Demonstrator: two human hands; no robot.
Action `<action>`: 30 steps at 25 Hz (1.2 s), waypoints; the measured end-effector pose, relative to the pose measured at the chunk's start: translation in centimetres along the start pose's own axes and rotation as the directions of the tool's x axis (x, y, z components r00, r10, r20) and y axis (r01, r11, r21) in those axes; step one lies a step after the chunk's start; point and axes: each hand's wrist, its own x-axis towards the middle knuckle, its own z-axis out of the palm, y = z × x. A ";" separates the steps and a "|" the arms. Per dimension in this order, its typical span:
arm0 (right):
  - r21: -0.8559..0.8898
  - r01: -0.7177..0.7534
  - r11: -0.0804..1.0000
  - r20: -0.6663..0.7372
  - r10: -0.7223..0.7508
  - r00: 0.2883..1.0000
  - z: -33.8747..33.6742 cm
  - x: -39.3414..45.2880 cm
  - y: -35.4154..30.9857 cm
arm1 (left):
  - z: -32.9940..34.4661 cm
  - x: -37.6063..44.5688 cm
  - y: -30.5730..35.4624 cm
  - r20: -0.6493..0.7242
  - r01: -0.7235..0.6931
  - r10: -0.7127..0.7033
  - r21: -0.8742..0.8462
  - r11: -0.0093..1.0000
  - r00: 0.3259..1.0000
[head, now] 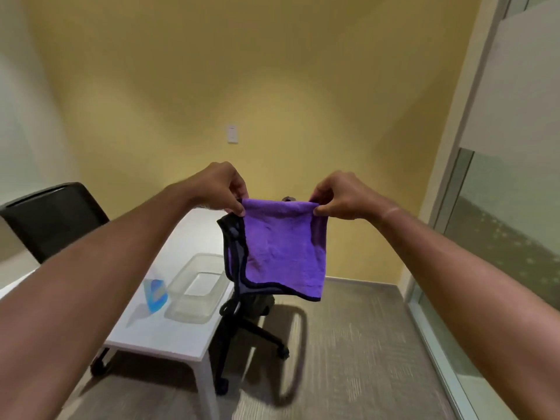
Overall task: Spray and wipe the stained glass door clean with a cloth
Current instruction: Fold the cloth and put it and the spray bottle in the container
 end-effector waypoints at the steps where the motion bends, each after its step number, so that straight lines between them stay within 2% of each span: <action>1: 0.003 0.018 1.000 0.015 -0.018 1.000 1.0 1.2 -1.2 | -0.7 -0.5 -1.7 -0.009 0.010 -0.010 0.006 1.000 1.000; 5: 0.017 0.091 0.996 0.060 -0.092 0.994 5.3 7.0 -5.7 | -4.2 -1.8 -8.6 -0.029 -0.007 0.009 0.082 0.997 1.000; 8: 0.026 0.124 0.992 0.015 -0.124 0.992 8.3 11.2 -8.1 | -6.6 -1.6 -13.1 -0.050 -0.079 0.086 0.136 0.988 0.995; 14: 0.084 0.180 0.980 -0.114 -0.170 0.979 12.2 17.6 -11.3 | -8.9 0.4 -19.7 -0.114 -0.159 0.169 0.098 0.982 0.979; 17: 0.126 0.241 0.962 -0.136 -0.224 0.965 14.0 20.7 -12.6 | -8.9 2.0 -21.3 -0.171 -0.220 0.222 0.032 0.975 0.960; 24: 0.226 0.315 0.922 -0.133 -0.292 0.947 17.6 28.6 -11.5 | -7.9 7.8 -23.9 -0.251 -0.285 0.268 -0.032 0.958 0.930; 30: 0.374 0.379 0.846 -0.157 -0.345 0.925 19.2 35.2 -8.9 | -8.2 13.0 -26.0 -0.291 -0.267 0.233 -0.081 0.960 0.928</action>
